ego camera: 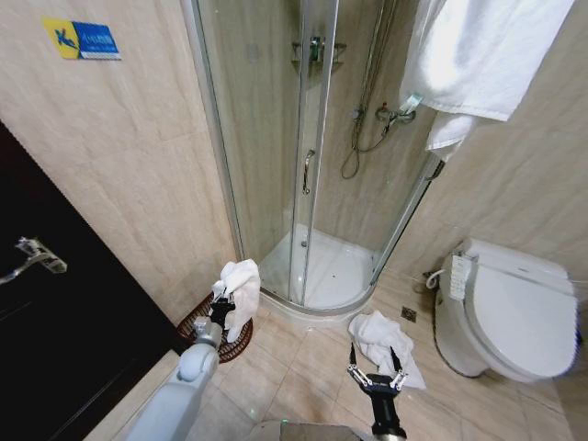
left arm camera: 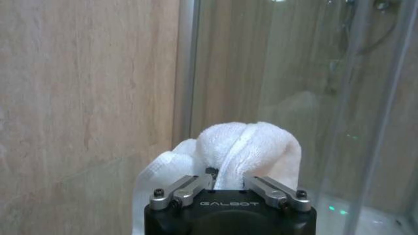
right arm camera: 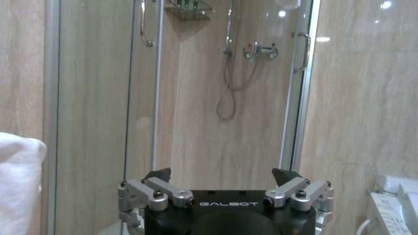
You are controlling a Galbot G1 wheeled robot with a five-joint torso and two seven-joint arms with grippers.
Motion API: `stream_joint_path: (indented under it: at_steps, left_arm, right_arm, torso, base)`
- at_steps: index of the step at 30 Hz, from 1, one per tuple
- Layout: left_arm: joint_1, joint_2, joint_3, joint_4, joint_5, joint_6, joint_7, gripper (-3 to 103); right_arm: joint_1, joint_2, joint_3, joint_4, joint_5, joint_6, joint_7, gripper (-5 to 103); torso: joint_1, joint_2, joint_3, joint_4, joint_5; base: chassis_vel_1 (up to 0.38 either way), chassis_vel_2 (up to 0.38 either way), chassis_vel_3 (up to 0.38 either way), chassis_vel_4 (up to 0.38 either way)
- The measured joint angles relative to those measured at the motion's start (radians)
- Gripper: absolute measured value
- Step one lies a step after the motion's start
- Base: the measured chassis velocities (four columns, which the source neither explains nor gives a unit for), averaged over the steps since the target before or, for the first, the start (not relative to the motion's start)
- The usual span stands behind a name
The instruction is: Discard the used towel into the hamper.
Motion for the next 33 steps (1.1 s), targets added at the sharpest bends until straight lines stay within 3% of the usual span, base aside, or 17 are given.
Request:
stream_joint_path:
  at_steps: [6,15,19,33]
  left_arm:
    - [-0.091,-0.012,0.010,0.106,0.037,-0.021,-0.024,4]
    - [-0.211,0.043,0.012,0.245,0.113,-0.078,0.045,4]
    - [-0.273,0.061,0.014,0.348,0.176,-0.128,0.076,4]
    - [-0.340,0.073,0.000,0.565,0.247,-0.210,0.099,4]
  right_arm:
    - [0.008,0.002,0.009,-0.006,0.010,-0.005,-0.001,100]
    - [0.020,0.003,0.015,-0.015,0.017,-0.010,-0.004,100]
    - [0.041,0.004,0.015,-0.027,0.015,-0.011,-0.014,100]
    - [0.059,0.004,0.026,-0.024,0.014,-0.019,-0.023,100]
  torso:
    - [0.000,0.000,0.000,-0.0002,0.0018]
    - [0.000,0.000,0.000,-0.0001,0.0017]
    - [0.000,0.000,0.000,0.0000,0.0011]
    - [0.000,0.000,0.000,0.0000,0.0004]
  base:
    - [0.000,0.000,0.000,0.000]
    - [0.000,0.000,0.000,0.000]
    - [0.000,0.000,0.000,0.000]
    - [0.000,0.000,0.000,0.000]
